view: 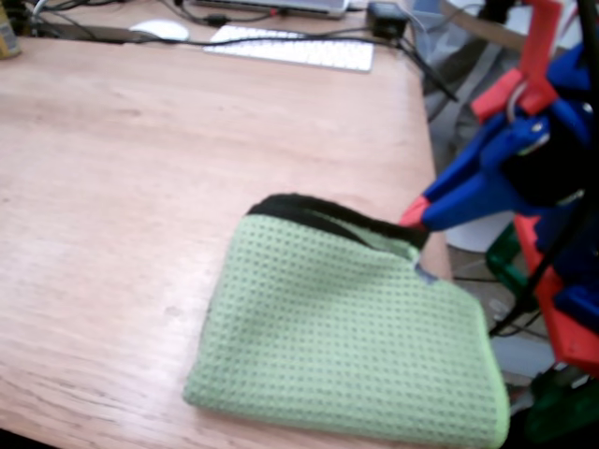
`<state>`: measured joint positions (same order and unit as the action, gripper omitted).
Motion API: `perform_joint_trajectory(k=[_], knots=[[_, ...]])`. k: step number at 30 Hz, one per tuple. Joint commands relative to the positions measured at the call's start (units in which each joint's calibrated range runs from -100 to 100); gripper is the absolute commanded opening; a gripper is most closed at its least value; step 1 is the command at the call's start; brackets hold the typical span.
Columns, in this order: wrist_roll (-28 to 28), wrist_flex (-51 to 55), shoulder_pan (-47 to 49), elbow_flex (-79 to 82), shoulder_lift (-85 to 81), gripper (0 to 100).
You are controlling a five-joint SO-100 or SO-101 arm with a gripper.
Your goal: Clean the table
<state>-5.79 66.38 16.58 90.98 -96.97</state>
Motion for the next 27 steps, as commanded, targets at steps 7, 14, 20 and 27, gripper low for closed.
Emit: perform_joint_trajectory(k=[7, 14, 20, 27], knots=[[-0.15, -0.7, 0.17, -0.33, -0.2, 0], [-0.15, -0.7, 0.17, -0.33, -0.2, 0], [-0.15, -0.7, 0.17, -0.33, -0.2, 0], [-0.15, -0.78, 1.19, -0.33, -0.2, 0]])
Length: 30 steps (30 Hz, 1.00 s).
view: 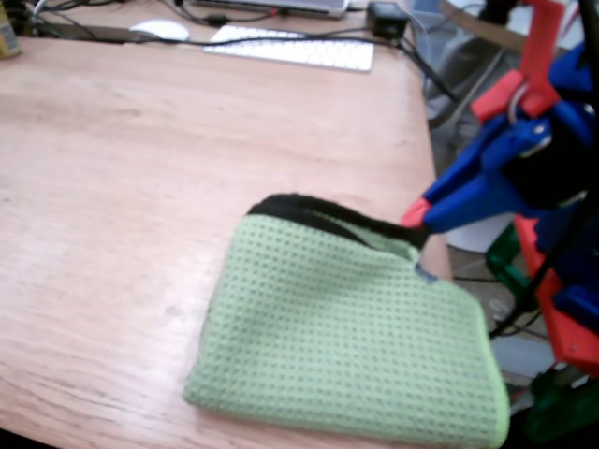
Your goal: Clean the table
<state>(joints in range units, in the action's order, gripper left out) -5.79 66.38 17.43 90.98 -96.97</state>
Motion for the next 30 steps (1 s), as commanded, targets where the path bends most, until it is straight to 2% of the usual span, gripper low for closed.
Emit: perform_joint_trajectory(k=[1, 12, 14, 17, 18, 19, 21, 24, 26, 30], knots=[[-0.15, -0.78, 0.85, -0.33, -0.2, 0], [-0.15, -0.94, 1.02, -1.93, -0.2, 0], [0.05, -0.94, 1.19, -12.97, -0.02, 0], [2.74, -0.2, 1.52, -38.46, 2.12, 0], [4.44, 0.21, 5.08, -43.08, 7.18, 1], [6.74, 0.37, 11.34, -46.01, 15.33, 3], [10.94, 0.45, 13.88, -50.92, 31.11, 13], [11.67, 0.37, 13.71, -56.77, 43.54, 35], [11.72, 0.29, 13.54, -57.71, 47.4, 45], [12.31, -0.12, 13.54, -60.26, 55.98, 48]])
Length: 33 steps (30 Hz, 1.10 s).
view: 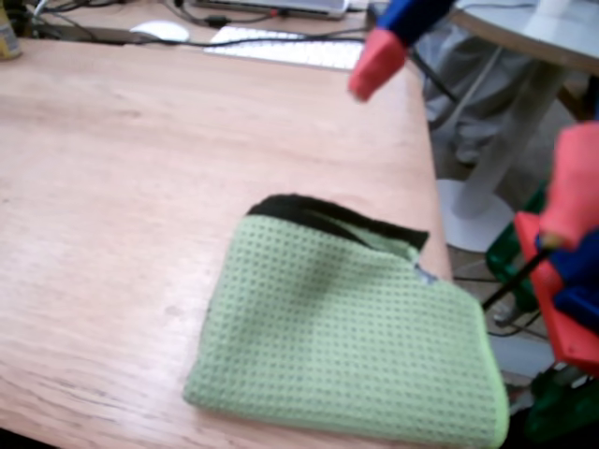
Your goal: Clean the table
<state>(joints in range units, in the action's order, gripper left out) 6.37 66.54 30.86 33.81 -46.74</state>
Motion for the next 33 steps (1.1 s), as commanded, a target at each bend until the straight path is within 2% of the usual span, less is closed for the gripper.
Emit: perform_joint_trajectory(k=[1, 6, 9, 17, 33], knots=[[0.1, -0.94, 0.1, -3.19, 9.86, 48], [-0.34, -1.03, -0.06, -11.49, 22.81, 48], [-0.29, -0.61, -7.17, -18.29, 25.12, 48], [-0.49, 0.21, -14.62, -17.53, 33.27, 48], [0.24, -1.11, -12.42, -18.76, 53.25, 47]])
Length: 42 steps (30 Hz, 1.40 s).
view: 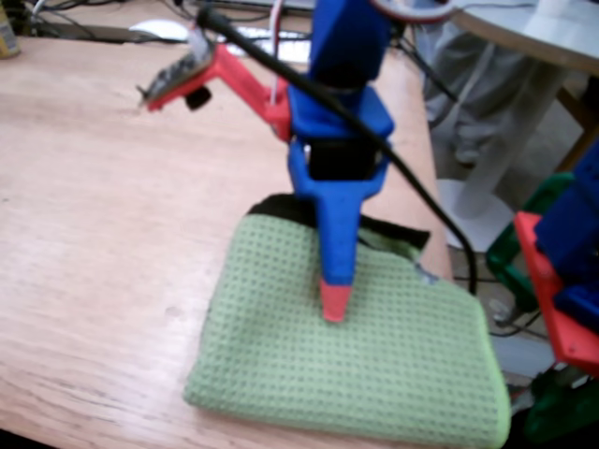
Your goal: Clean the table
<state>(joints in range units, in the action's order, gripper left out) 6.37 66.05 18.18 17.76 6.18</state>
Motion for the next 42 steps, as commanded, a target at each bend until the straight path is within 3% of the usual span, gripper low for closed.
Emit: perform_joint_trajectory(k=[1, 3, 8, 10, 17, 19, 20, 21, 26, 30, 37, 42], knots=[[0.24, -0.61, 0.27, -2.71, 0.68, 47], [0.24, -0.61, 0.43, -2.71, 1.02, 44], [0.24, -0.69, 0.43, -2.71, 1.11, 10], [0.29, -0.61, 2.3, -2.62, 1.11, 1], [0.39, -0.61, 0.27, -1.58, 1.11, 1], [2.2, -0.61, -10.39, -2.43, 2.99, 1], [4.44, -0.69, -24.44, -2.8, 7.71, 1], [5.76, -0.69, -30.19, -2.8, 9.08, 1], [10.6, -4.8, -53.2, -10.54, 16.72, 0], [12.06, -4.8, -66.06, -22.91, 25.89, 0], [12.06, -4.88, -78.41, -47.26, 39.1, 0], [12.06, -4.88, -79.6, -61.32, 45.62, 0]])
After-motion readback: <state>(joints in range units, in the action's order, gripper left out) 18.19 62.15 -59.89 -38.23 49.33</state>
